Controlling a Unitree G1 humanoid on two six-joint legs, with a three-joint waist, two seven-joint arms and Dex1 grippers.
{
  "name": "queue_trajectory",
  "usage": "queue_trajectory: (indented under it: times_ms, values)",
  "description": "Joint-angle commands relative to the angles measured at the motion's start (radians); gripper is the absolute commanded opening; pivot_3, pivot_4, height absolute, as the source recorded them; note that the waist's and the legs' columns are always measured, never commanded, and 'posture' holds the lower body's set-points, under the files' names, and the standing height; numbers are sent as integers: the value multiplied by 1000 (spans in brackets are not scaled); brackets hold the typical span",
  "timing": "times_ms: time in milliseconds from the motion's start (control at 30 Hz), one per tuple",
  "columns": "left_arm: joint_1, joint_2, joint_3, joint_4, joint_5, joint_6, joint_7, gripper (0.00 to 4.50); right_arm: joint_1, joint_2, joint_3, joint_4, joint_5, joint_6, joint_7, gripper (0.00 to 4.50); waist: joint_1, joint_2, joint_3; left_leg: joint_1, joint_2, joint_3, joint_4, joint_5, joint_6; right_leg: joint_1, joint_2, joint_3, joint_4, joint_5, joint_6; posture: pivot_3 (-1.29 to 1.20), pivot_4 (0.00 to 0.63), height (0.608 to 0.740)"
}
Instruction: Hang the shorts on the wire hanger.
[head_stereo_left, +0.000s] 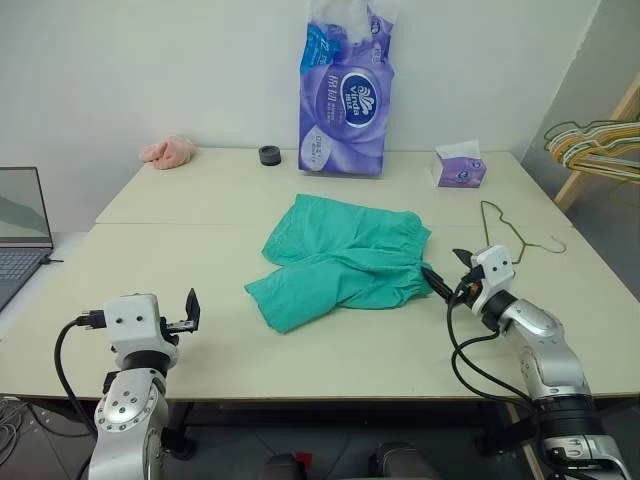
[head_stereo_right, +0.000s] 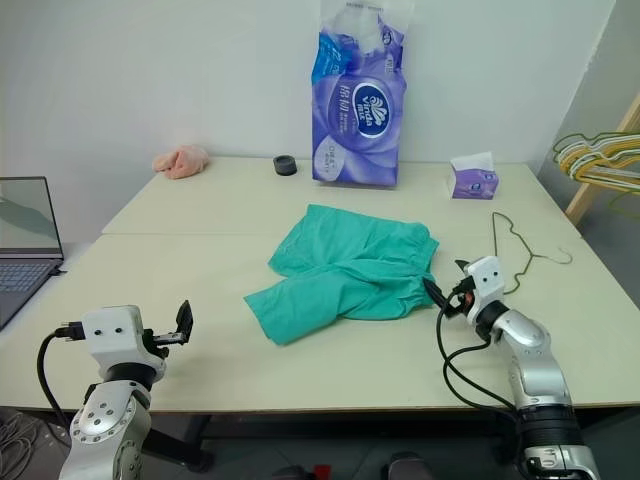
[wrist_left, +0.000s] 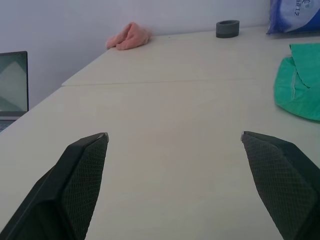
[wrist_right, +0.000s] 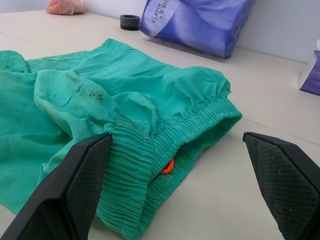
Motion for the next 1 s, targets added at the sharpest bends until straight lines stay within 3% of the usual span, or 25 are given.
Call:
queue_trajectory:
  times_ms: [33, 767, 900, 1000]
  values:
    - [-8, 9, -2, -46, 10, -37, -4, 4500, -11, -1, -8, -51, 8, 1, -3, 4482, 0, 0, 0, 0, 0, 0, 0, 0, 0, 0, 0, 0, 0, 0, 0, -58, 20, 740]
    - [-15, 15, 6, -38, -2, 13, 5, 4500, -4, -5, 6, -76, 7, -1, 32, 4482, -1, 0, 0, 0, 0, 6, 0, 0, 0, -2, 0, 6, 0, 0, 1, -63, 23, 740]
    - [-11, 7, 13, -53, -121, -7, -90, 4500, -2, -10, 15, -90, 7, -4, 46, 4482, -2, 0, 0, 0, 0, 6, 0, 0, 0, -3, 0, 6, 0, 0, 1, -82, 24, 740]
    - [-25, 22, 0, -50, -125, 10, -102, 4500, 2, -21, 15, -116, 27, 7, 77, 4482, -3, 0, 1, 0, 0, 7, 0, 0, 0, -3, 0, 7, 0, 0, 1, -95, 25, 740]
